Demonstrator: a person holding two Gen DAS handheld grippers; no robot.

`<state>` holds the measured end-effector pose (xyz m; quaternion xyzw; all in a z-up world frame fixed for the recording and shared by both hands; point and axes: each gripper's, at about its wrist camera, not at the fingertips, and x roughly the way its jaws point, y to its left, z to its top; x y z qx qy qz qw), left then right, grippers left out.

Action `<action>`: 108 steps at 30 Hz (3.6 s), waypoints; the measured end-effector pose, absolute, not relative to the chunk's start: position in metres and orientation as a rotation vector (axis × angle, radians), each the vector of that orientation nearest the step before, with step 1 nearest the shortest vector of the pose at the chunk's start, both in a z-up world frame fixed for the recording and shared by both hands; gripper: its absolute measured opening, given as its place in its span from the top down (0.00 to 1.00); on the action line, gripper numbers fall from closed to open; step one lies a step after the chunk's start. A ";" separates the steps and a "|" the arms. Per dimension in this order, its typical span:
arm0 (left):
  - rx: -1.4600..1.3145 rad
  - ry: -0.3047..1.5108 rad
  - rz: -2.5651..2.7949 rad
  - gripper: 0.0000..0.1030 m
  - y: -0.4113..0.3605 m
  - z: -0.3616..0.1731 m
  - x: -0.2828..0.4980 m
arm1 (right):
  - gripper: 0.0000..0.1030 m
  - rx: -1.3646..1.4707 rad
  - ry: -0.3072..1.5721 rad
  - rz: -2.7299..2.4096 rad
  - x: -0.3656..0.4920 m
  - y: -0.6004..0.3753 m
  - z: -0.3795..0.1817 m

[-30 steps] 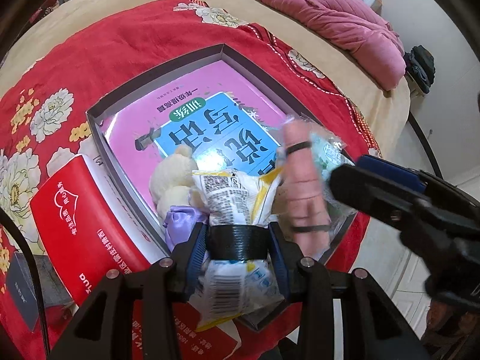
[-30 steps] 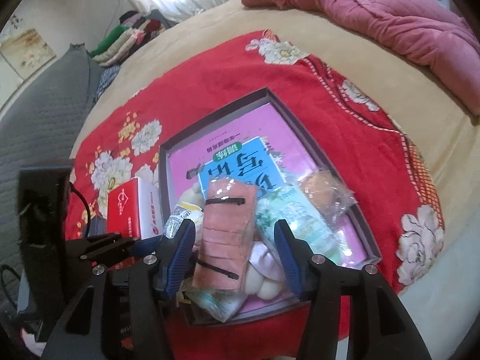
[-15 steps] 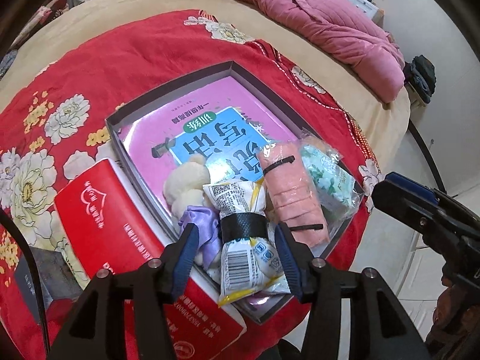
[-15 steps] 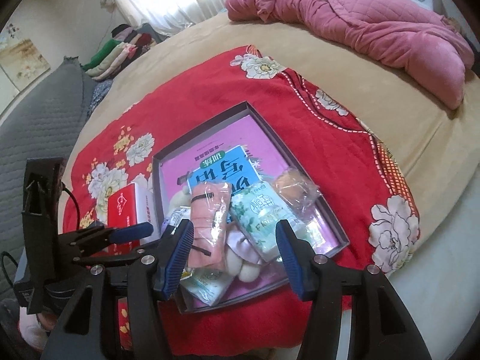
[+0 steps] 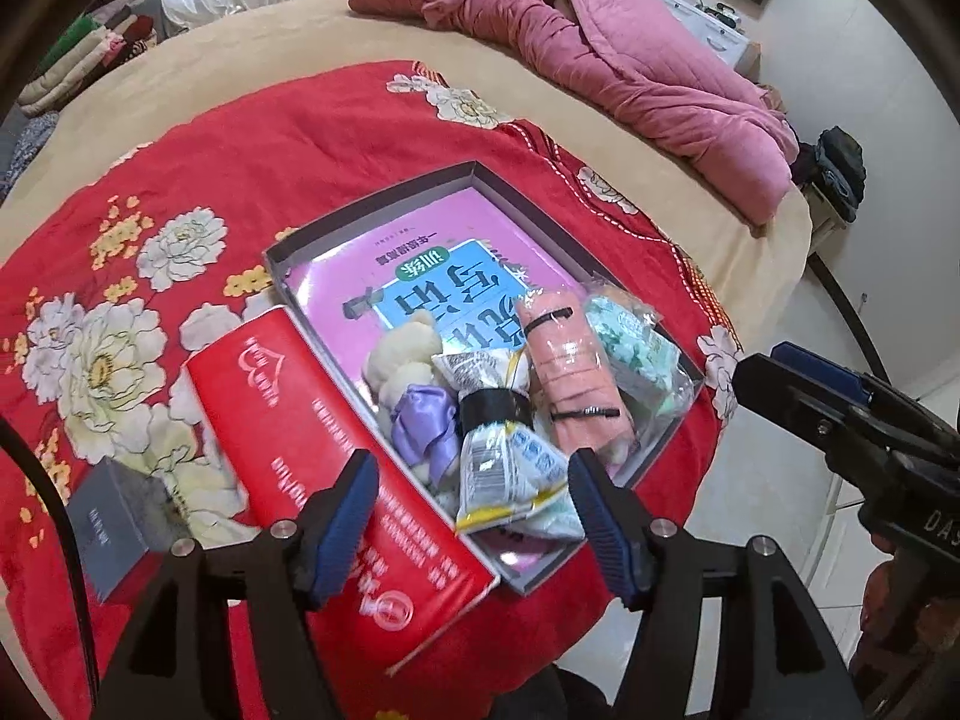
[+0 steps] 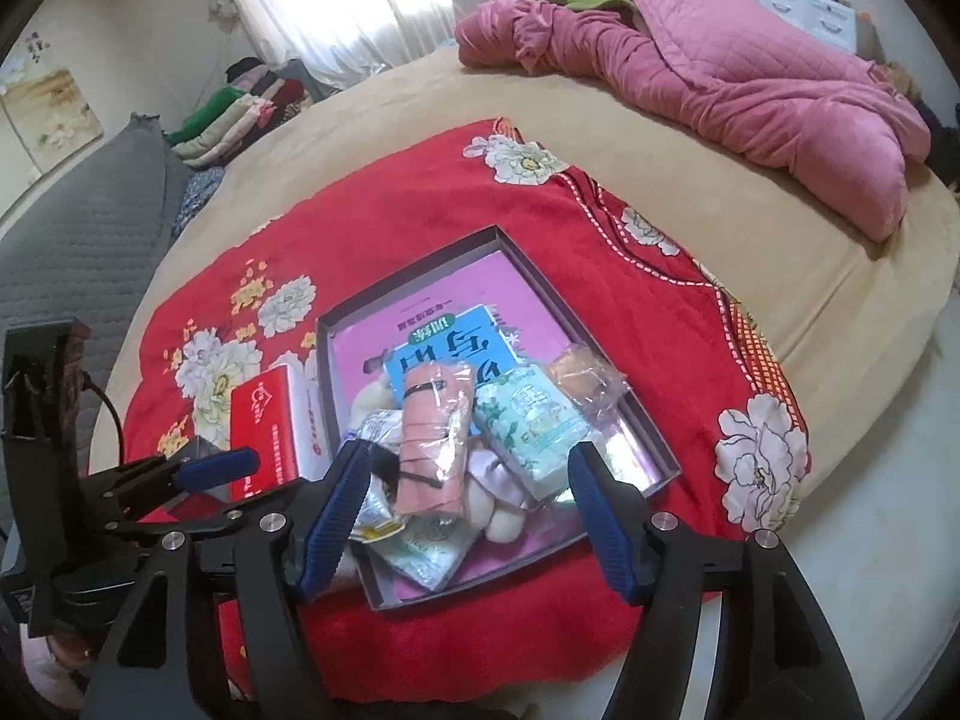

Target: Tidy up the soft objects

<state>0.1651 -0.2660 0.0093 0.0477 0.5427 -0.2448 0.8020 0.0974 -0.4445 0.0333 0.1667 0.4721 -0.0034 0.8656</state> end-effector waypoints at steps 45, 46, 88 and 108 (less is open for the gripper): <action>0.078 0.968 -0.364 0.17 -0.162 0.041 0.028 | 0.22 0.232 0.824 -0.177 -0.055 -0.319 0.051; 0.078 0.965 -0.362 0.17 -0.161 0.041 0.026 | 0.22 0.237 0.826 -0.180 -0.056 -0.320 0.050; 0.051 1.002 -0.287 0.17 -0.136 0.007 0.013 | 0.22 0.188 0.863 -0.226 -0.069 -0.313 0.030; 0.062 0.991 -0.275 0.17 -0.136 0.008 0.012 | 0.22 0.195 0.858 -0.242 -0.070 -0.316 0.029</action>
